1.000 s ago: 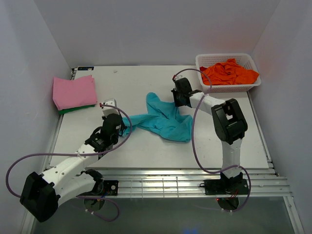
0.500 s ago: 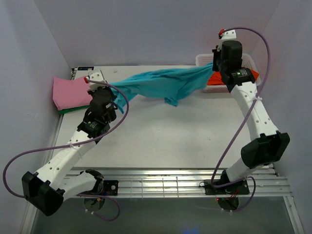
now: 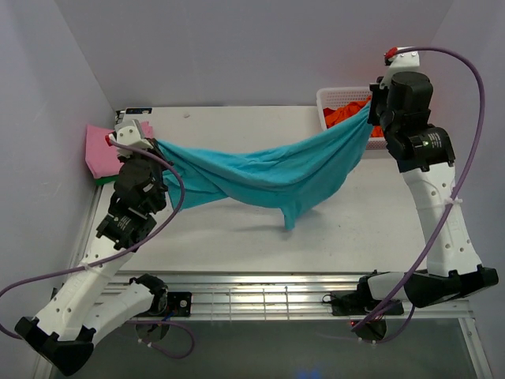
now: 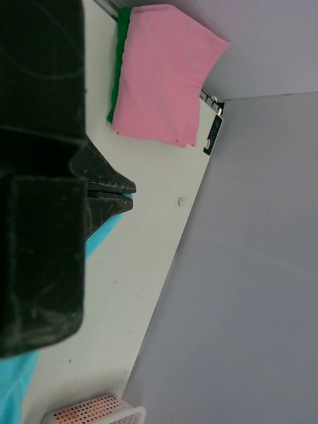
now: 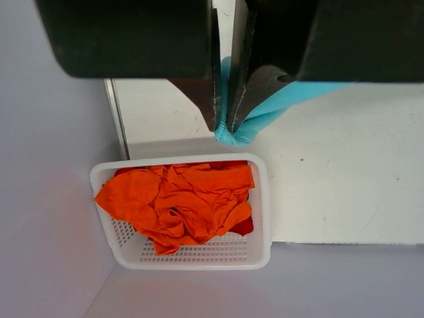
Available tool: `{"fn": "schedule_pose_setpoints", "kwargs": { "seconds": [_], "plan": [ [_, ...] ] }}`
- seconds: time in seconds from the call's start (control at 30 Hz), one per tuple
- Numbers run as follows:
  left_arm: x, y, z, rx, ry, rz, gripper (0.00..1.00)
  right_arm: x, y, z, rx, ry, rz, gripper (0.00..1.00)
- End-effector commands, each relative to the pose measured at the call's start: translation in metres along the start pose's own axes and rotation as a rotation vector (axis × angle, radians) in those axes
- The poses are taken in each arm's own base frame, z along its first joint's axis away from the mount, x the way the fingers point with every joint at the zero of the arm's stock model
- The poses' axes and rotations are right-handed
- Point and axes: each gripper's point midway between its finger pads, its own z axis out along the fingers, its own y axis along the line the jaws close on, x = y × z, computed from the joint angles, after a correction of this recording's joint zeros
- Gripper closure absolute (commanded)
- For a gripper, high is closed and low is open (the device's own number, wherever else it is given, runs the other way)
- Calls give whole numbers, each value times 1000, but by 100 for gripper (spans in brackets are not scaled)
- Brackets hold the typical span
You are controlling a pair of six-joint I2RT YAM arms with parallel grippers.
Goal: Fold and stack the t-shirts
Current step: Flatten the tshirt out
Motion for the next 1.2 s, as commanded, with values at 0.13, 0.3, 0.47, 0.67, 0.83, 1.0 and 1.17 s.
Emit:
{"fn": "schedule_pose_setpoints", "kwargs": {
  "seconds": [0.13,0.3,0.47,0.67,0.83,1.0,1.17],
  "plan": [
    [12,-10,0,40,74,12,100,-40,-16,-13,67,-88,42,92],
    [69,-15,16,-6,186,61,100,-4,7,52,64,32,27,92],
    [128,-18,32,-47,276,100,100,35,23,98,73,131,2,92],
    [170,-11,62,-132,238,135,13,81,30,140,118,223,-21,75],
    [145,-9,70,-204,203,147,9,70,29,114,77,156,22,62],
    [176,-11,35,-83,348,54,29,95,52,63,-92,148,86,63],
    [254,-1,-2,-60,556,89,47,137,84,30,-165,195,80,64]
  ]
}}
